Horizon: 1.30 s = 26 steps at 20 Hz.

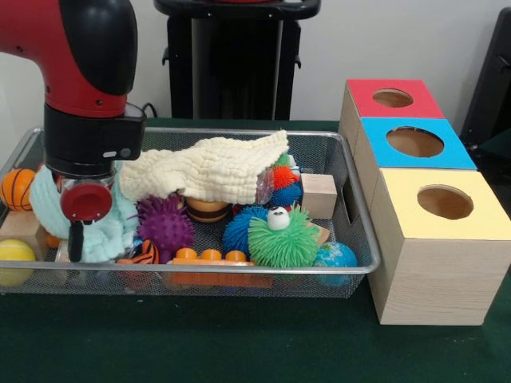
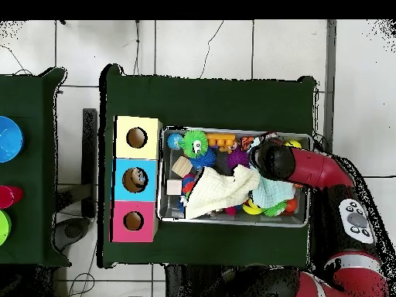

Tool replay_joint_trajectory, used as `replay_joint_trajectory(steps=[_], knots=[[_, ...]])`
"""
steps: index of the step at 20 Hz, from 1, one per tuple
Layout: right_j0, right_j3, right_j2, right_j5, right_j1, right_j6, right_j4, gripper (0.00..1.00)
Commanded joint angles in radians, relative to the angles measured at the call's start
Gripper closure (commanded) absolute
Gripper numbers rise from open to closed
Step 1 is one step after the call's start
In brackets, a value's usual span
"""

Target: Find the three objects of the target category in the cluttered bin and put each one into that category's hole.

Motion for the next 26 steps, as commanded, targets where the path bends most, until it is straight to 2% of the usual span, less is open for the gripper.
replay_joint_trajectory(steps=[1, 6, 8, 12, 15, 26], knots=[[0.041, 0.010, 0.051, -0.048, -0.001, -0.060, -0.054, 1.00], [0.061, 0.031, 0.028, -0.042, -0.024, -0.040, -0.047, 1.00], [0.069, 0.062, 0.019, -0.022, -0.064, -0.039, -0.040, 1.00], [0.084, 0.144, 0.011, 0.079, -0.171, -0.037, 0.003, 1.00], [0.095, 0.179, 0.009, 0.134, -0.215, -0.024, 0.032, 1.00], [0.113, 0.237, 0.030, 0.152, -0.229, 0.023, 0.103, 1.00]])
